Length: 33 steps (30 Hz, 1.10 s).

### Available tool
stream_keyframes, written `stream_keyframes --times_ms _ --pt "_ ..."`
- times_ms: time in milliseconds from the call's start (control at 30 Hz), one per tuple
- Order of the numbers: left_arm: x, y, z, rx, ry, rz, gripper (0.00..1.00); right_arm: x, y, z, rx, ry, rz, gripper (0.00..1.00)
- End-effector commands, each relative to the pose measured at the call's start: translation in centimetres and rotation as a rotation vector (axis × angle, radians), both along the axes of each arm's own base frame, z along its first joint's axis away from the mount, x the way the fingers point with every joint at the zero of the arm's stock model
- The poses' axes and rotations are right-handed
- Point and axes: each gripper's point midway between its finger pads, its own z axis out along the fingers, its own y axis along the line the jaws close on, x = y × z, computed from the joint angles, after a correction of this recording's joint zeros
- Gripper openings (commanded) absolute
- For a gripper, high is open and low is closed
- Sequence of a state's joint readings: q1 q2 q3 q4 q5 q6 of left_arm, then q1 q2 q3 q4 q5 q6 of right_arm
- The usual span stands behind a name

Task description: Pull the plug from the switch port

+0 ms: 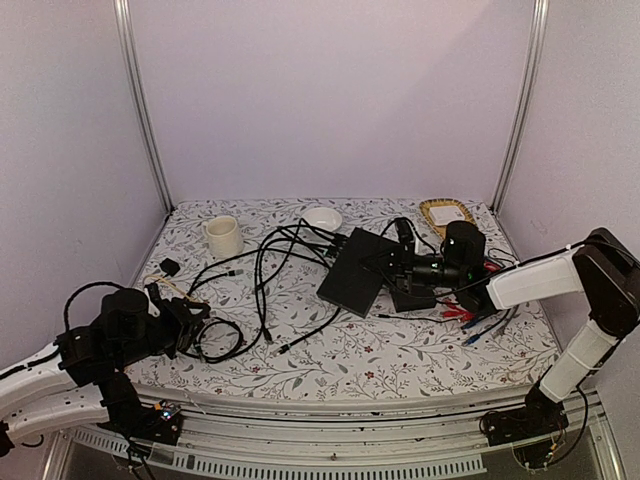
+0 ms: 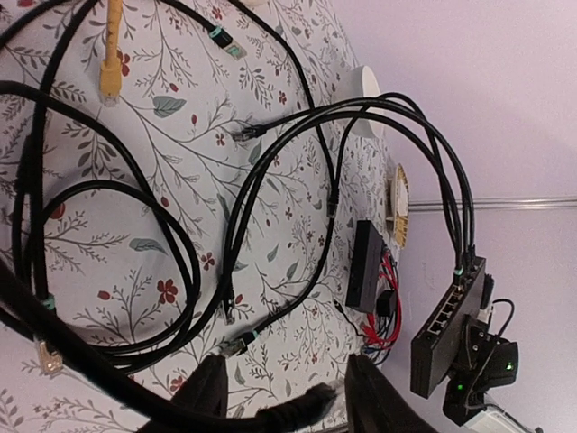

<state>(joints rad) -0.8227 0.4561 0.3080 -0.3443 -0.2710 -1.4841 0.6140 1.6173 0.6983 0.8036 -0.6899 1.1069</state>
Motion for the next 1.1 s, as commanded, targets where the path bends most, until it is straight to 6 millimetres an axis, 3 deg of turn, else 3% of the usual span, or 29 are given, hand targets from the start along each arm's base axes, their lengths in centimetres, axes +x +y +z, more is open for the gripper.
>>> stream_keyframes --times_ms 0,200,233,267,533,667,867,1067 --pt "0.2 0.4 -0.4 -0.024 0.012 0.041 0.5 0.1 -0.1 5.7 0.08 -0.171 0.01 0.02" --pt "0.1 -0.2 -0.1 -0.038 0.022 0.028 0.67 -0.1 0.0 5.8 0.08 -0.175 0.02 0.02" --pt "0.0 -0.2 -0.2 -0.039 0.031 0.026 0.91 -0.1 0.0 5.8 0.079 -0.175 0.021 0.02" --pt "-0.1 -0.3 -0.3 -0.039 0.043 0.022 0.97 -0.1 0.0 5.9 0.079 -0.177 0.021 0.02" --pt "-1.8 0.4 -1.5 0.125 0.201 0.047 0.98 0.1 -0.1 6.0 0.068 -0.183 0.015 0.02" --pt "-2.1 0.2 -1.2 0.167 0.234 0.065 0.98 0.2 -0.1 6.0 0.067 -0.182 0.01 0.02" --pt "-1.8 -2.3 2.3 0.241 0.195 -0.029 0.98 0.5 -0.2 5.9 0.053 -0.189 -0.007 0.02" --pt "-0.8 -6.5 6.6 0.225 0.096 -0.156 0.98 1.3 -0.6 5.8 0.05 -0.191 -0.027 0.02"
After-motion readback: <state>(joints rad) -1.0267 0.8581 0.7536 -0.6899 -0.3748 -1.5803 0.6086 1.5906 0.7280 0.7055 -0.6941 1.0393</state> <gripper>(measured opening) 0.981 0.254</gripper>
